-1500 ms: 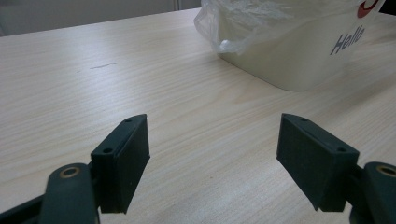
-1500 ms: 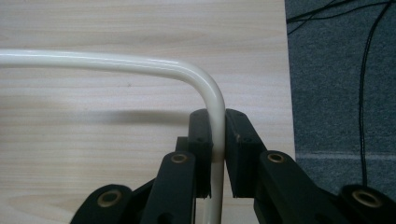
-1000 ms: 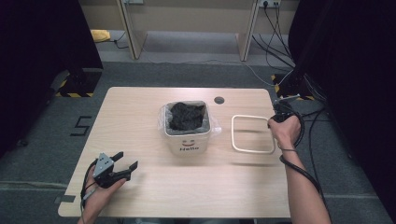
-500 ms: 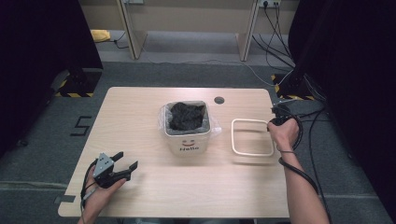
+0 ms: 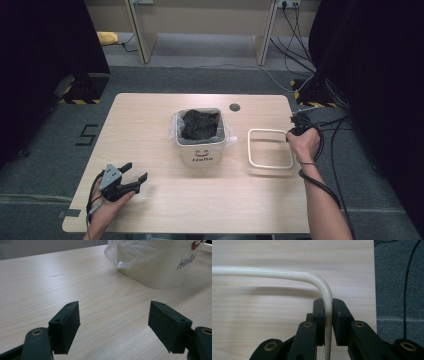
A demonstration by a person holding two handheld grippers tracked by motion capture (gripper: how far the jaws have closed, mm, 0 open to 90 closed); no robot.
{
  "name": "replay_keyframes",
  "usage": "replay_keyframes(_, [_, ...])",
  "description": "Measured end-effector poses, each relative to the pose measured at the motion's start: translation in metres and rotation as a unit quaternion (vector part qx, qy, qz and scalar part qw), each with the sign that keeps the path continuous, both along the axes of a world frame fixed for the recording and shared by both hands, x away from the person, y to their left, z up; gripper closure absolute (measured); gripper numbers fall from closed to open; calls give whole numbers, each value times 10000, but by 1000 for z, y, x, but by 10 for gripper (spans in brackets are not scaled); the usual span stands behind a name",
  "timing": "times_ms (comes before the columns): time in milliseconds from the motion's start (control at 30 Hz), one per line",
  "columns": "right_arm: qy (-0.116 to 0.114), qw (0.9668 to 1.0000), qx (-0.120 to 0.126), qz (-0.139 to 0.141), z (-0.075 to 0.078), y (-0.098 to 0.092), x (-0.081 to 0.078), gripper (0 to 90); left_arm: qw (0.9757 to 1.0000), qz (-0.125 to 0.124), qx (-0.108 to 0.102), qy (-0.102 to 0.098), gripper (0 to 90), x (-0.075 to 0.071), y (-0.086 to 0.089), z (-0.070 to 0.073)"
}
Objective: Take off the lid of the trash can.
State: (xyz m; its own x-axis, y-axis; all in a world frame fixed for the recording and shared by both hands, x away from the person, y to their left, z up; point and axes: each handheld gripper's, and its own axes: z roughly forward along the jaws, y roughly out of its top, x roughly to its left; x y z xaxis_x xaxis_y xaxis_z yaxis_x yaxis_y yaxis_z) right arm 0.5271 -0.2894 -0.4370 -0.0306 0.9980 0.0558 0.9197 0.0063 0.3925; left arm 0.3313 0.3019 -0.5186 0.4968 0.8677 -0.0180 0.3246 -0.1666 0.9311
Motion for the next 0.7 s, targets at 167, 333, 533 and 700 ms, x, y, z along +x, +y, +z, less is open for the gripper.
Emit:
replay_keyframes(167, [38,10000,-3,12,-3,-1,-2,815,10000,-1,12,0,249,0,0,0])
replay_keyframes(333, [82,10000,-5,25,-8,-4,-4,816,10000,1,19,2,250,0,0,0])
replay_keyframes(533, [139,9999,-17,28,-14,-5,-6,816,10000,3,12,-4,250,0,0,0])
replay_keyframes(700, [165,9999,-22,40,-17,-5,-7,815,10000,0,10,2,250,0,0,0])
